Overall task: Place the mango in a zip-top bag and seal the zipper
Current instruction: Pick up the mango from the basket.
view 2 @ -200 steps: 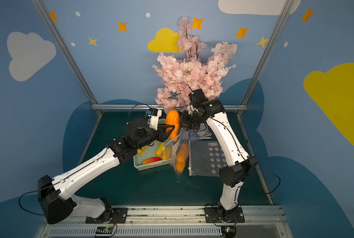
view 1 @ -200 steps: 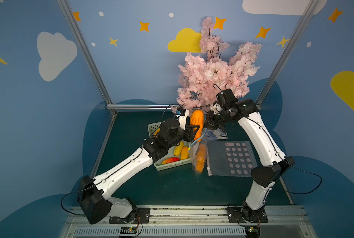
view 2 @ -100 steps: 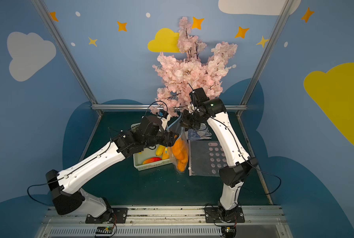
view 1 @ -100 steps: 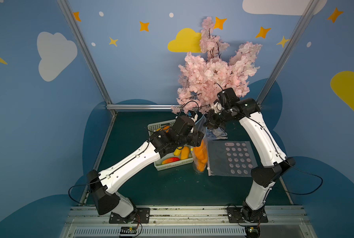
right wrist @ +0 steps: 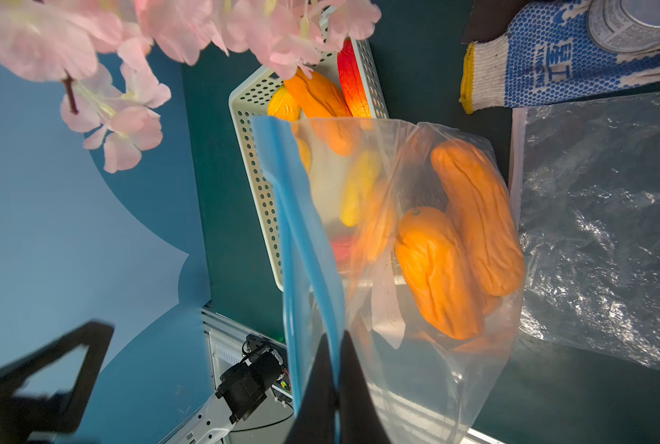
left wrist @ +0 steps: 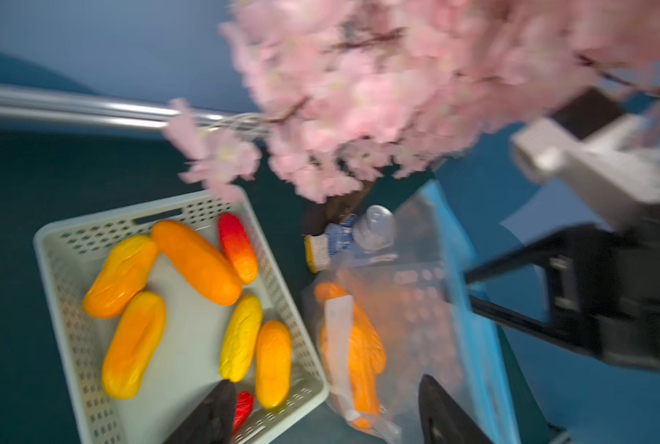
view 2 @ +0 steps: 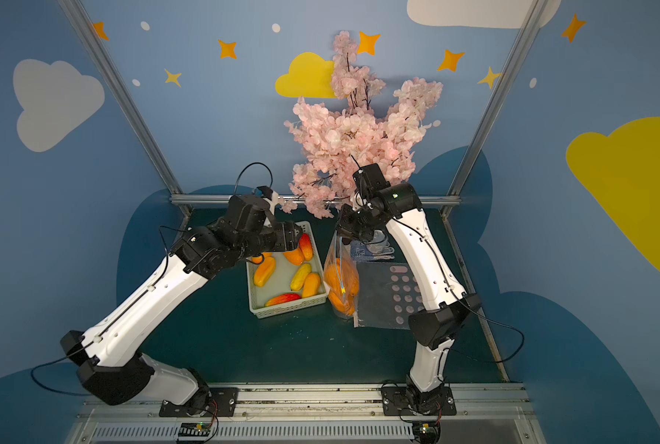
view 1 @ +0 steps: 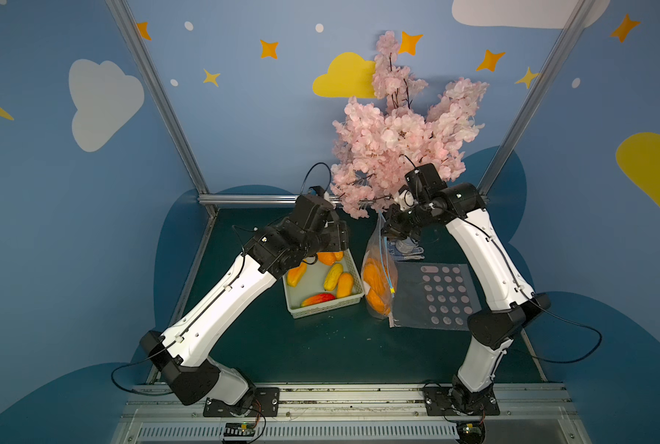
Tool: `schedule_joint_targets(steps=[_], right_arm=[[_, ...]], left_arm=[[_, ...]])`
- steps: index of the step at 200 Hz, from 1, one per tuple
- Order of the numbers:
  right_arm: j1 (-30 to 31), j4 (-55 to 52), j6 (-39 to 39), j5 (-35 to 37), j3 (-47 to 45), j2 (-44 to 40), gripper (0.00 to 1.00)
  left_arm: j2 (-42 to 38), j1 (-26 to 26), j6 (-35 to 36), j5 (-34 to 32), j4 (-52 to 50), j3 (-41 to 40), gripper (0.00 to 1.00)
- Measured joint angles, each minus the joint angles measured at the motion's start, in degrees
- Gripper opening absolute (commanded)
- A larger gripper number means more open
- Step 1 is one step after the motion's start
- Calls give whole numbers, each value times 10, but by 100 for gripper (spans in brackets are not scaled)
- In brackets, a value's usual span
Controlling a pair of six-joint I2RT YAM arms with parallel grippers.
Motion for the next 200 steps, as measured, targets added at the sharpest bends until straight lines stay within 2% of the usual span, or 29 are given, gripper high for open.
schedule_joint_targets(steps=[21, 43, 83, 101, 136, 181, 200], right_arm=[[0, 0, 0, 0, 0, -1, 0], [3, 0, 0, 0, 0, -1, 0], [3, 1, 0, 1, 0, -1, 0], [3, 2, 0, 0, 0, -1, 0], [3, 2, 0, -1, 0, -1, 0], [1, 2, 0, -1, 0, -1, 0], [0, 2, 0, -1, 0, -1, 0]], left_arm=[[23, 73, -13, 5, -2, -46, 79], [110, 116, 21, 13, 5, -50, 78], [325, 149, 111, 13, -47, 38, 80], [383, 151, 141, 0, -68, 62, 84], [403, 154, 181, -19, -81, 45, 87], [411, 158, 206, -7, -81, 43, 76], [411, 156, 205, 8, -78, 31, 75]])
